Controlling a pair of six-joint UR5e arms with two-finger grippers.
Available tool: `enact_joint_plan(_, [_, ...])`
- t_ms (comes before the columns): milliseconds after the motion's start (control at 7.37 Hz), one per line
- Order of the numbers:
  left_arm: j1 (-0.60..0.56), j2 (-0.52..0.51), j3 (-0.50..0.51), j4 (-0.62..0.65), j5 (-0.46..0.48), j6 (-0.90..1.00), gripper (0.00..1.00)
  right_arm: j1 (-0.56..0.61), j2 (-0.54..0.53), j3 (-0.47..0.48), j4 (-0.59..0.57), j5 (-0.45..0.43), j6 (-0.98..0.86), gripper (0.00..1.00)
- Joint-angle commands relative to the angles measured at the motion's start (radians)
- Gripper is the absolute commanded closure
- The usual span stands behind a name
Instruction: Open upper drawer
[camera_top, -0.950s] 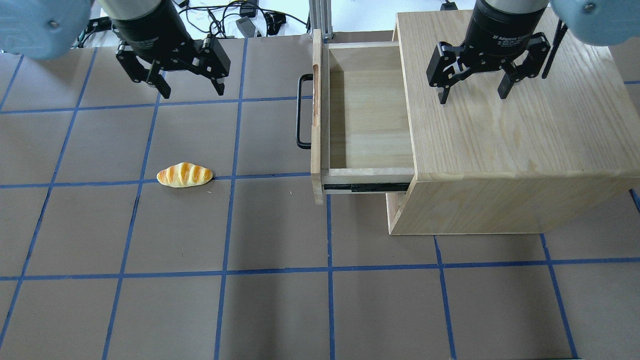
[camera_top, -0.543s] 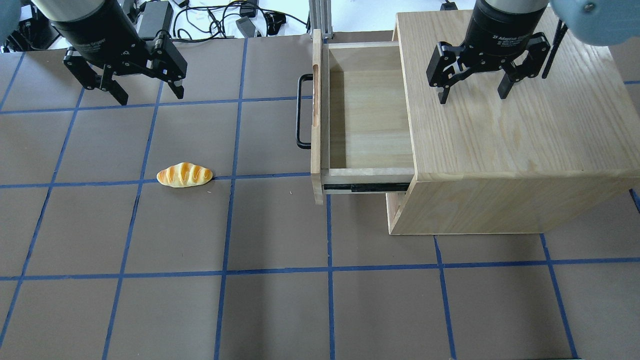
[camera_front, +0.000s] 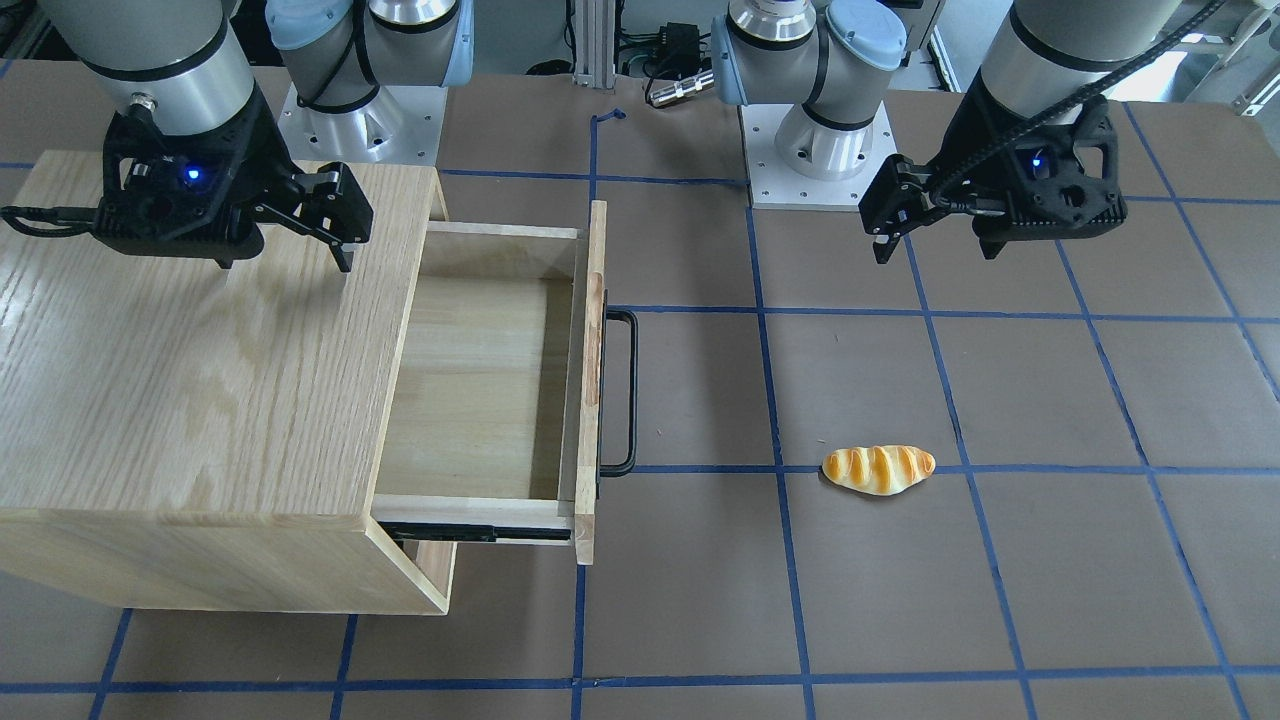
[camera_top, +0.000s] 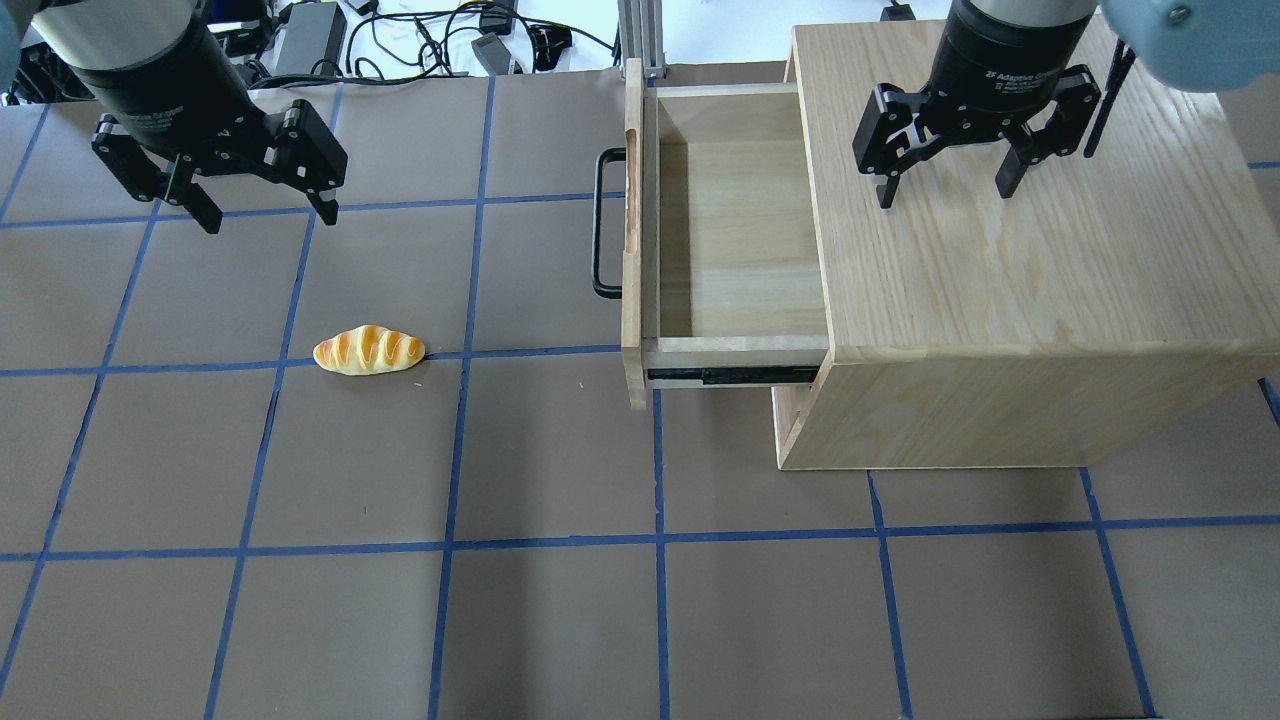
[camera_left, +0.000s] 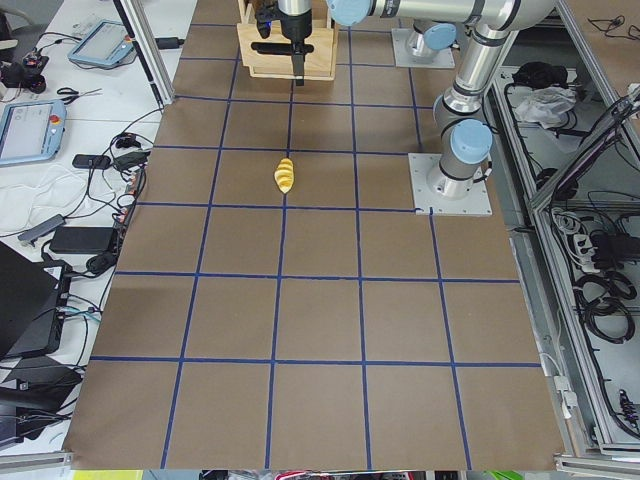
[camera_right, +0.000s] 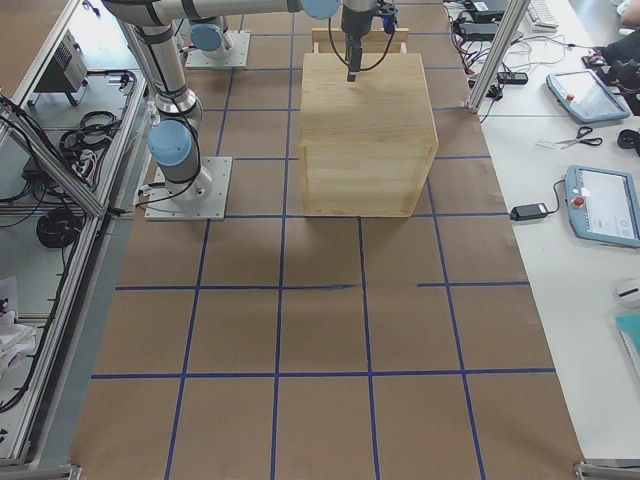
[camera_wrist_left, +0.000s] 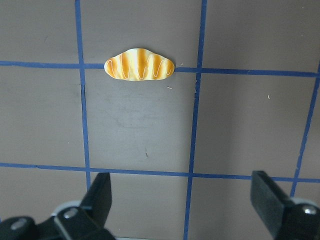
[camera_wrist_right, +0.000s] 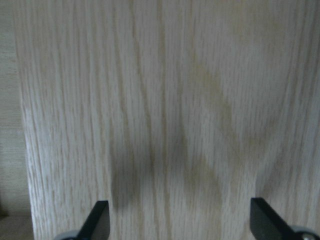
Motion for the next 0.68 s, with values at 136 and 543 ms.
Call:
enact_joint_plan(136, [-0.011, 0.002, -0.013, 0.004, -0.021, -0.007, 0.0, 0.0, 0.0, 0.0, 0.0, 0.0, -0.001, 0.0])
enact_joint_plan(543, [-0.016, 0.002, -0.017, 0.004, -0.029, -0.015, 0.0, 0.0, 0.0, 0.002, 0.0, 0.0, 0.001, 0.0])
